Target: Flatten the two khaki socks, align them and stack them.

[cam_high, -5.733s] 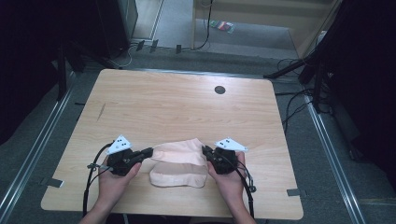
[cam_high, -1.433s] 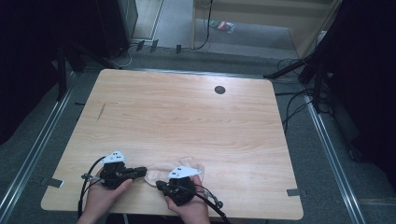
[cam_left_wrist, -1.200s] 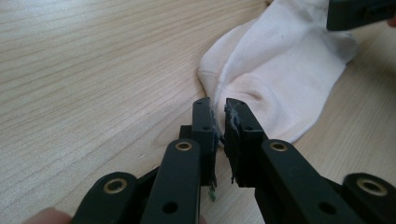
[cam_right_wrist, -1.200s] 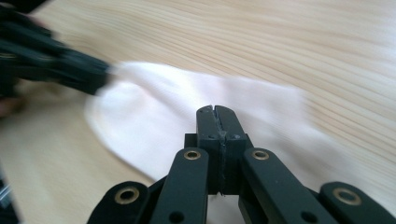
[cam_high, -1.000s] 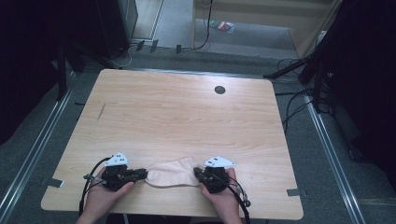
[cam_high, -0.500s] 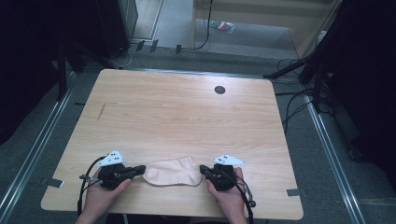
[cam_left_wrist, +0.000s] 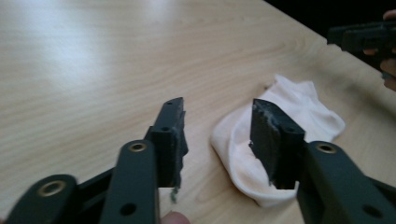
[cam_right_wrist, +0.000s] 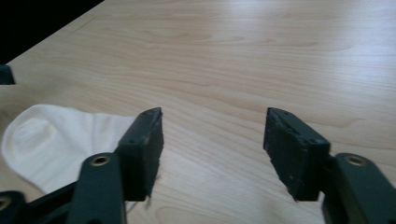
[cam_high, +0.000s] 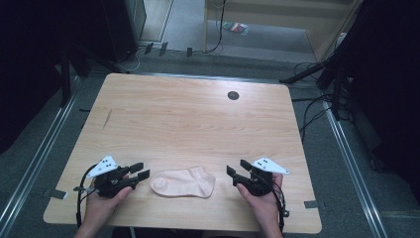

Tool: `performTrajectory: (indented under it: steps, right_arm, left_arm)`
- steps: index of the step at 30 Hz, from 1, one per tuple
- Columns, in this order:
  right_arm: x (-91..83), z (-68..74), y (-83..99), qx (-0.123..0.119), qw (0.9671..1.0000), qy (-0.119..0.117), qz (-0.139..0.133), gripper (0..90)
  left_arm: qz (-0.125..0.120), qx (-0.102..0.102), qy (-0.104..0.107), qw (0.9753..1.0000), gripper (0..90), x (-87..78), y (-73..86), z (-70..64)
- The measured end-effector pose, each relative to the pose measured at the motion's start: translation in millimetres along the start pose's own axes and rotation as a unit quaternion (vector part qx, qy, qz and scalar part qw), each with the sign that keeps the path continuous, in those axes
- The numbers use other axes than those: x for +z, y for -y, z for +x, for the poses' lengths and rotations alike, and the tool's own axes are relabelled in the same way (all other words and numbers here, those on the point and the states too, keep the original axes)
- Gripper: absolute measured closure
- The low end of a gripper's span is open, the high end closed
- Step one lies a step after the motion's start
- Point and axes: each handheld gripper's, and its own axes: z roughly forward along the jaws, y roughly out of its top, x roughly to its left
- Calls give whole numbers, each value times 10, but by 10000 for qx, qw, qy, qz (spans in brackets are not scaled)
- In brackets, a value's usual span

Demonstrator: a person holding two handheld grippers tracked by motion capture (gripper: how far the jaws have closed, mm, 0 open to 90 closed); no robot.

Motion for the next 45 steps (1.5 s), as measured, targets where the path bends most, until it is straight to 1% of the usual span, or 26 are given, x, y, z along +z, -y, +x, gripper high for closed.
performTrajectory:
  steps: [1, 2, 7, 9, 10, 11, 12, 13, 15, 20, 23, 25, 28, 30, 32, 34, 36, 38, 40, 43, 45]
  right_arm:
    - [-9, -28, -7, 24, 10000, 65, -25, 323]
    - [-22, -51, -15, 74, 9999, 115, -55, 303]
    - [-96, -154, -43, 167, 9993, 256, -194, 225]
    - [-123, -196, -55, 179, 9991, 298, -236, 196]
    - [-123, -196, -55, 179, 9991, 298, -236, 196]
    - [-153, -239, -64, 119, 9991, 361, -212, 157]
    - [-164, -258, -67, 94, 9990, 389, -220, 156]
    - [-182, -280, -70, 120, 9988, 422, -235, 155]
    - [-217, -331, -75, 183, 9984, 460, -268, 154]
    - [-307, -461, -74, 265, 9972, 615, -336, 152]
    - [-365, -542, -69, 336, 9962, 702, -395, 152]
    - [-395, -598, -63, 384, 9955, 758, -413, 152]
    - [-425, -684, -41, 454, 9946, 834, -426, 152]
    - [-449, -739, -29, 512, 9937, 897, -435, 152]
    - [-479, -785, -18, 523, 9928, 986, -440, 152]
    - [-513, -826, -4, 394, 9918, 1139, -424, 152]
    - [-552, -874, 20, 376, 9909, 1220, -422, 152]
    - [-587, -927, 51, 447, 9898, 1281, -436, 152]
    - [-610, -969, 82, 443, 9891, 1340, -417, 153]
    - [-643, -1021, 124, 383, 9885, 1423, -346, 152]
    - [-667, -1051, 150, 423, 9879, 1456, -314, 152]
  left_arm:
    - [-108, -22, -26, 9999, 494, -12, -3, 18]
    - [-193, -13, -98, 9998, 453, -22, -5, 33]
    - [-406, -43, -417, 9983, 297, -82, -23, 80]
    - [-432, -56, -535, 9976, 261, -106, -30, 103]
    - [-432, -56, -535, 9976, 230, -106, -30, 103]
    - [-409, -76, -657, 9970, 192, -119, -37, 127]
    - [-367, -79, -728, 9966, 170, -126, -41, 142]
    - [-353, -91, -783, 9963, 152, -133, -43, 157]
    - [-358, -133, -879, 9954, 144, -159, -44, 190]
    - [-382, -236, -993, 9940, 143, -222, -41, 272]
    - [-340, -231, -1129, 9928, 140, -255, -35, 321]
    - [-337, -298, -1172, 9921, 140, -271, -31, 358]
    - [-316, -326, -1252, 9911, 140, -299, -25, 404]
    - [-315, -288, -1321, 9903, 140, -321, -22, 429]
    - [-318, -281, -1386, 9894, 141, -347, -17, 454]
    - [-291, -251, -1428, 9890, 140, -376, -7, 494]
    - [-298, -321, -1499, 9877, 140, -406, 4, 547]
    - [-313, -402, -1571, 9863, 140, -443, 18, 604]
    - [-340, -470, -1662, 9844, 140, -490, 30, 659]
    - [-350, -496, -1790, 9820, 140, -570, 51, 729]
    - [-332, -502, -1879, 9803, 140, -617, 70, 771]
